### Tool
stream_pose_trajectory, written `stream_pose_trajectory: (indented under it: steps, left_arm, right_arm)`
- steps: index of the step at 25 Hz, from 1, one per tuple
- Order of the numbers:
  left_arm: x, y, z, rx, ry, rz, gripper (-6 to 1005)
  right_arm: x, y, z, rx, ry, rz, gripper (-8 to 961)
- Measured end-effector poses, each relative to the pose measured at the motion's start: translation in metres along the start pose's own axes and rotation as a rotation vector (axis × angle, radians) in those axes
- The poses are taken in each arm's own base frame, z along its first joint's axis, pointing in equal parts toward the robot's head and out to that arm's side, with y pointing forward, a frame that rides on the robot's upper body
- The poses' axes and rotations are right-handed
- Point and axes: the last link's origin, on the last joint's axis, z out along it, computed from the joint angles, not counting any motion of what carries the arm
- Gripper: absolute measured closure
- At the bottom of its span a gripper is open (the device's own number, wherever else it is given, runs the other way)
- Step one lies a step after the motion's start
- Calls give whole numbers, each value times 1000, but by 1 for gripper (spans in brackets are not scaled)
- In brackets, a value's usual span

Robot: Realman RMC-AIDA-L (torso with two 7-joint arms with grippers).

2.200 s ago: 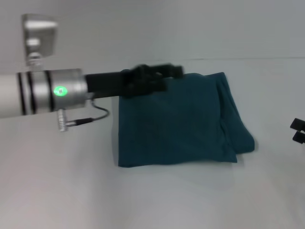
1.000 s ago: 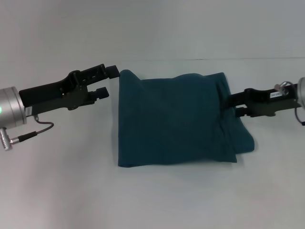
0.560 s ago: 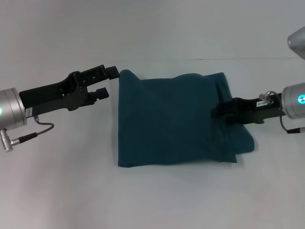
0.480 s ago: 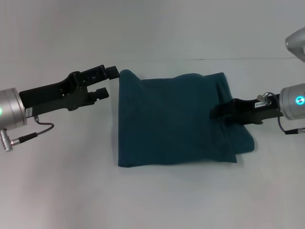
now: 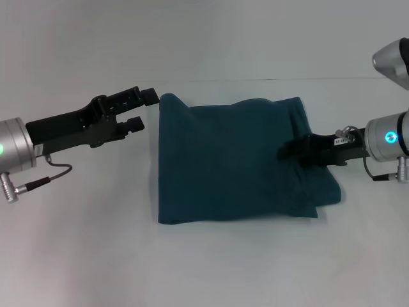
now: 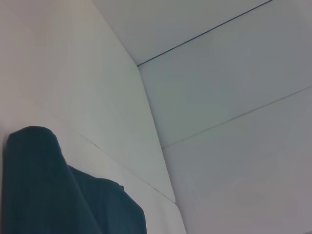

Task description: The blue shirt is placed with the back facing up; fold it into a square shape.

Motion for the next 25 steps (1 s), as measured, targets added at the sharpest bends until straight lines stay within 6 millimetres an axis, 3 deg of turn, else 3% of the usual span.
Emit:
stream_pose_trajectory:
  steps: [13, 19, 25]
  left_arm:
    - [5, -1, 2, 19, 23, 7, 72]
    - [5, -1, 2, 20, 25, 9, 72]
    - [6, -2, 2, 19, 28, 8, 72]
  right_arm:
    - [1, 9, 9, 3, -6, -28, 310]
    - [-2, 8, 6, 2, -21, -31, 366]
    - [-4, 9, 6, 0, -29, -47, 511]
